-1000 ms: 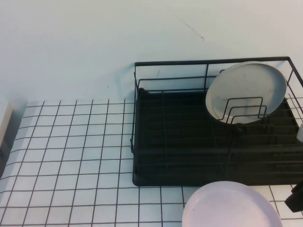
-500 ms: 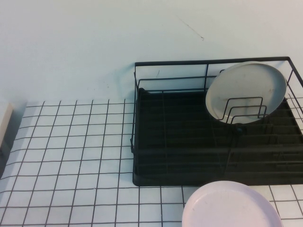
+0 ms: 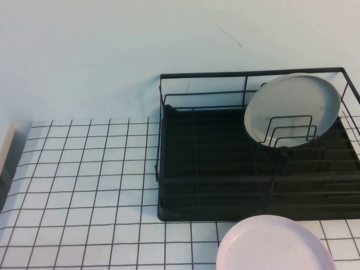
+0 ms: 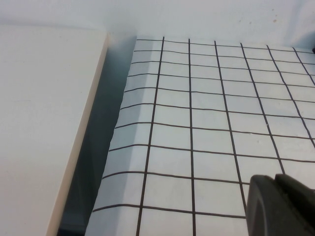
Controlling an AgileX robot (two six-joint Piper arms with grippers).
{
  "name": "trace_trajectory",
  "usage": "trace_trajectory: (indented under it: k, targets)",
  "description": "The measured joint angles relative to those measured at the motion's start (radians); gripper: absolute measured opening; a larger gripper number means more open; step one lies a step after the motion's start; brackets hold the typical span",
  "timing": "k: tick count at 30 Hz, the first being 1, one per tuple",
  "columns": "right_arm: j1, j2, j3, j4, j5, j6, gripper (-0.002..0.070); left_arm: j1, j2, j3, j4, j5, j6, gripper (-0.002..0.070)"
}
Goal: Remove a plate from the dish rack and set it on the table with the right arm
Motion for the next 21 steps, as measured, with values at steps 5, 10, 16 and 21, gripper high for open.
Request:
trace_trajectory:
  k: [5, 10, 16, 21]
  targets:
    - [0.000, -0.045, 0.096, -0.184, -0.261, 0.171, 0.0000, 0.000, 0.000, 0.000, 0.000, 0.000, 0.000, -0.0003]
    - [0.000, -0.146, 0.341, -0.163, -0.706, 0.167, 0.0000, 0.000, 0.000, 0.000, 0.000, 0.000, 0.000, -0.0003]
    - [0.000, -0.287, 0.622, -0.148, -0.946, 0.156, 0.0000, 0.000, 0.000, 0.000, 0.000, 0.000, 0.000, -0.0003]
    - [0.000, -0.407, 0.818, -0.516, -0.963, 0.514, 0.0000, 0.000, 0.000, 0.000, 0.000, 0.000, 0.000, -0.0003]
